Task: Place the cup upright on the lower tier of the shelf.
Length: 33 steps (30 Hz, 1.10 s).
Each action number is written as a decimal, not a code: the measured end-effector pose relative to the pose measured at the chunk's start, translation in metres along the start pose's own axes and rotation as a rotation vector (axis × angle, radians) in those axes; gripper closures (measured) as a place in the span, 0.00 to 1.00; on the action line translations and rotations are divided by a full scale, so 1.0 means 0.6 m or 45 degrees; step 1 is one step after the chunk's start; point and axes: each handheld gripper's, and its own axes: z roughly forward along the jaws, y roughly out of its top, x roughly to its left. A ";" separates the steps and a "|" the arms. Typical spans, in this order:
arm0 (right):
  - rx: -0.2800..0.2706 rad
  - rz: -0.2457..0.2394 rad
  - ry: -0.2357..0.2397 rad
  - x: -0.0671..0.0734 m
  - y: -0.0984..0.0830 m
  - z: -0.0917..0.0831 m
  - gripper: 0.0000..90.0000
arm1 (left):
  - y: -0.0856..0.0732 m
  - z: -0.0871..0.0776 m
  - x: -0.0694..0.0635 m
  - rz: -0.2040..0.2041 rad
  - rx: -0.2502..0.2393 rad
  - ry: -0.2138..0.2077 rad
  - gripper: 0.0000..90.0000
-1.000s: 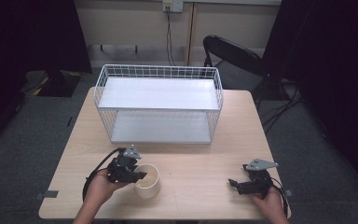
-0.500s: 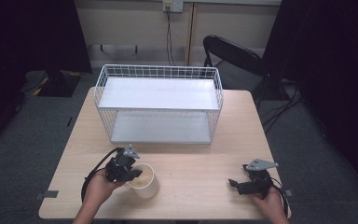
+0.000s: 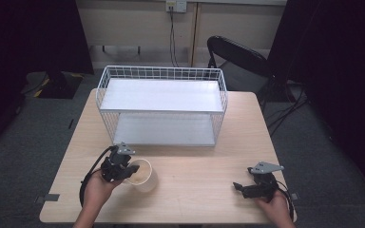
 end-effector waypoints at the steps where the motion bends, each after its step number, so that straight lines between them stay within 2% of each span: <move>1: 0.000 0.000 0.000 0.000 0.000 0.000 0.13 | 0.000 0.000 0.000 0.000 0.000 0.000 0.92; 3: 0.000 0.000 0.000 0.000 0.000 0.000 0.13 | 0.000 -0.002 0.003 -0.001 -0.023 0.031 0.92; 6: 0.000 0.000 0.000 0.000 0.000 0.000 0.13 | -0.001 -0.003 0.006 -0.019 -0.037 0.031 0.92; 7: 0.000 -0.001 0.000 0.000 0.000 0.000 0.13 | -0.002 -0.005 0.011 -0.031 -0.051 0.057 0.92; 9: 0.000 0.000 0.000 0.000 0.000 0.000 0.13 | -0.003 -0.005 0.012 -0.038 -0.067 0.067 0.92; 10: 0.000 0.000 0.000 0.000 0.000 0.000 0.13 | -0.004 -0.007 0.015 -0.048 -0.087 0.092 0.92; 13: 0.000 0.000 0.000 0.000 0.000 0.000 0.13 | -0.007 -0.011 0.020 -0.076 -0.122 0.118 0.92; 21: 0.000 0.000 0.000 0.000 0.000 0.000 0.13 | -0.003 -0.012 0.028 -0.110 -0.137 0.163 0.92; 26: 0.000 0.000 0.001 0.000 0.000 0.000 0.13 | 0.008 0.003 0.031 -0.129 -0.134 0.179 0.92; 33: -0.001 -0.002 0.002 0.000 0.000 0.000 0.13 | 0.025 0.011 0.037 -0.171 -0.170 0.211 0.92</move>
